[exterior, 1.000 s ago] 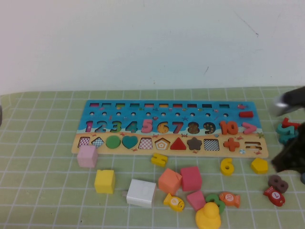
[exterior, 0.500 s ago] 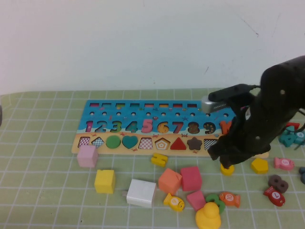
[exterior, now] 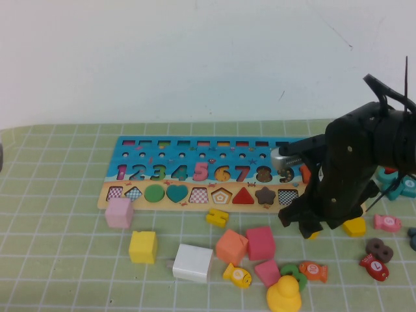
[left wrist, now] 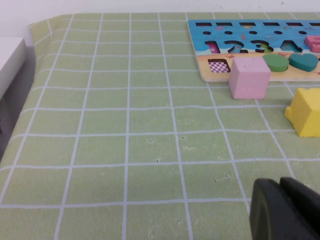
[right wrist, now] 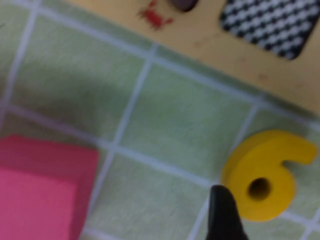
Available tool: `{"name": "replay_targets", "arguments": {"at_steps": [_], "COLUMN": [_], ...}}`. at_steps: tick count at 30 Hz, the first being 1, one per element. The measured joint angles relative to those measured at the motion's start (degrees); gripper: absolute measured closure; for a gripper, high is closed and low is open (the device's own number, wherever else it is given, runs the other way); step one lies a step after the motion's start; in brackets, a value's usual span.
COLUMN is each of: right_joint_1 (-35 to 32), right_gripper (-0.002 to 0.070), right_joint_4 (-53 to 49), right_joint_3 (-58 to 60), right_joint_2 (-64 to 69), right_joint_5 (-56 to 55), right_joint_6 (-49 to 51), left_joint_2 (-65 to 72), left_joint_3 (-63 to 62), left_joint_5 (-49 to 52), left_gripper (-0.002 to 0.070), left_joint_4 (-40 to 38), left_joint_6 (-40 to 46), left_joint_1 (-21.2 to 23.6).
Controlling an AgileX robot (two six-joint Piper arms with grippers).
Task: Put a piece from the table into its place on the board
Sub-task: Pick up the "number 6"
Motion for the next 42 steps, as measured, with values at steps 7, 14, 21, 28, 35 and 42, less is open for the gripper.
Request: {"name": "replay_targets", "arguments": {"at_steps": [7, 14, 21, 28, 35, 42], "right_joint_1": [0.0, 0.0, 0.0, 0.0, 0.0, 0.0], "right_gripper": [0.0284, 0.0284, 0.0284, 0.0284, 0.0284, 0.0283], "right_joint_4": [0.56, 2.38, 2.28, 2.17, 1.92, 1.45], "right_joint_3": [0.0, 0.0, 0.0, 0.0, 0.0, 0.0], "right_joint_2": [0.0, 0.0, 0.0, 0.0, 0.0, 0.0], "right_joint_5": [-2.35, -3.5, -3.39, -3.88, -3.96, -3.96], "right_joint_6": [3.09, 3.31, 3.31, 3.31, 3.31, 3.83], "left_joint_2": [0.0, 0.0, 0.0, 0.0, 0.0, 0.0], "left_joint_3": [0.0, 0.0, 0.0, 0.0, 0.0, 0.0], "left_joint_5": [0.0, 0.0, 0.0, 0.0, 0.0, 0.0], "left_gripper": [0.0677, 0.0677, 0.0677, 0.0677, 0.0677, 0.0677], "left_joint_4": [0.0, 0.0, 0.0, 0.0, 0.0, 0.0], "left_joint_6": [0.0, 0.0, 0.0, 0.0, 0.0, 0.0], "left_joint_1": [0.0, 0.0, 0.0, 0.0, 0.0, 0.0]}}
